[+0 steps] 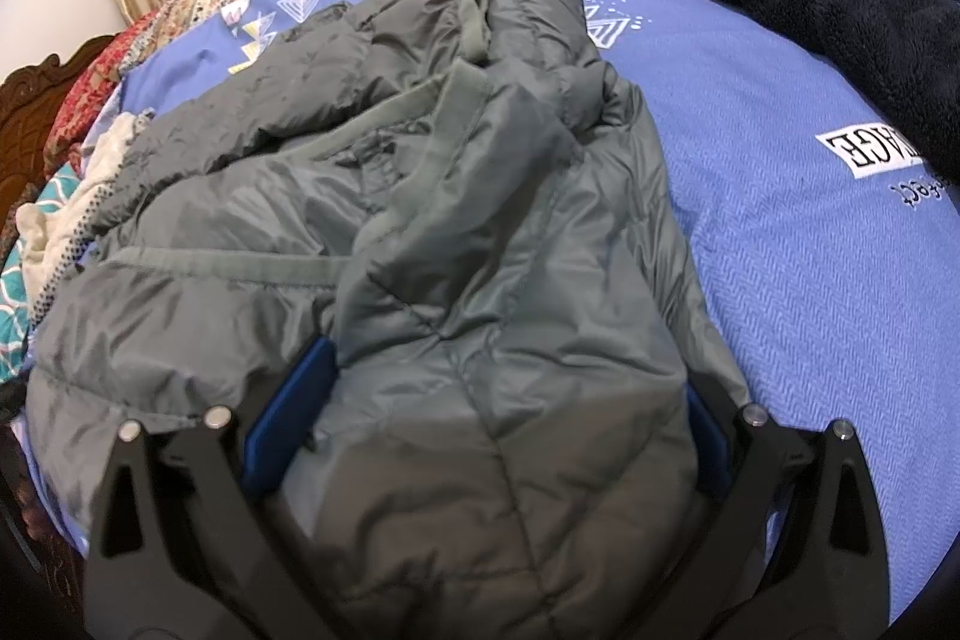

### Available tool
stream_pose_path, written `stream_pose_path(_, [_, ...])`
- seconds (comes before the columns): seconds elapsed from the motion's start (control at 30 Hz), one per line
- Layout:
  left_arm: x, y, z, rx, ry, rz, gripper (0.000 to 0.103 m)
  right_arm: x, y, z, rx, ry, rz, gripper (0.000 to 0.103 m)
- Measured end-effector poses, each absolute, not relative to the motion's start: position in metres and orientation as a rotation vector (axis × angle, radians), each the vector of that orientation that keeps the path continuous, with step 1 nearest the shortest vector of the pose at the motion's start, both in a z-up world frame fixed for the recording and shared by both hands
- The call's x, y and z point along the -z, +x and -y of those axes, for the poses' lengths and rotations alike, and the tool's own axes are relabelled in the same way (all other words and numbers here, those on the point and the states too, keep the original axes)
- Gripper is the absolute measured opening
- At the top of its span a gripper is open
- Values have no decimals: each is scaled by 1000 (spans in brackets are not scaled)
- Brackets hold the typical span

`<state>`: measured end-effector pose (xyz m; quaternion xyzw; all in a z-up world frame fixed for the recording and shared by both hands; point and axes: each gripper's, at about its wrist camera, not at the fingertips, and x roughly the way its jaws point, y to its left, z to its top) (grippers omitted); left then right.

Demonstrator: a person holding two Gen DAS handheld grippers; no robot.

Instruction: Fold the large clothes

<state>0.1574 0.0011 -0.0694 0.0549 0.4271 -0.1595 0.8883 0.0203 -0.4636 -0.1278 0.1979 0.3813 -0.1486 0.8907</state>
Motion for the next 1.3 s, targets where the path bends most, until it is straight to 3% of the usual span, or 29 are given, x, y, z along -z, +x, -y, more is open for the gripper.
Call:
stream_pose_path(0.33, [50, 188, 29, 499, 197, -870, 113, 122, 16, 462, 315, 412, -800, 97])
stream_pose_path(0.4, [51, 192, 41, 538, 216, -883, 109, 116, 8, 464, 295, 463, -782, 97])
stream_pose_path(0.47, [54, 194, 52, 569, 255, -911, 94, 107, 0, 466, 269, 485, -759, 97])
stream_pose_path(0.6, [64, 195, 64, 593, 308, -934, 84, 84, -5, 468, 243, 399, -735, 97])
stream_pose_path(0.67, [69, 196, 67, 606, 325, -960, 59, 79, -1, 472, 241, 367, -745, 97])
stream_pose_path(0.73, [70, 195, 68, 604, 333, -964, 40, 77, 5, 479, 237, 353, -757, 97])
stream_pose_path(0.87, [58, 191, 60, 604, 283, -939, 30, 75, 20, 485, 197, 343, -786, 82])
stream_pose_path(0.93, [51, 189, 55, 603, 256, -922, 28, 74, 31, 482, 170, 326, -807, 67])
stream_pose_path(1.0, [46, 190, 50, 601, 230, -921, 28, 76, 38, 482, 152, 303, -849, 33])
stream_pose_path(1.03, [44, 191, 47, 601, 214, -925, 27, 77, 40, 482, 149, 294, -864, 25])
stream_pose_path(1.07, [42, 193, 46, 599, 203, -925, 27, 75, 40, 481, 147, 291, -864, 8])
stream_pose_path(1.3, [9, 205, 29, 608, 78, -879, 27, 11, 12, 491, 147, 347, -662, 4])
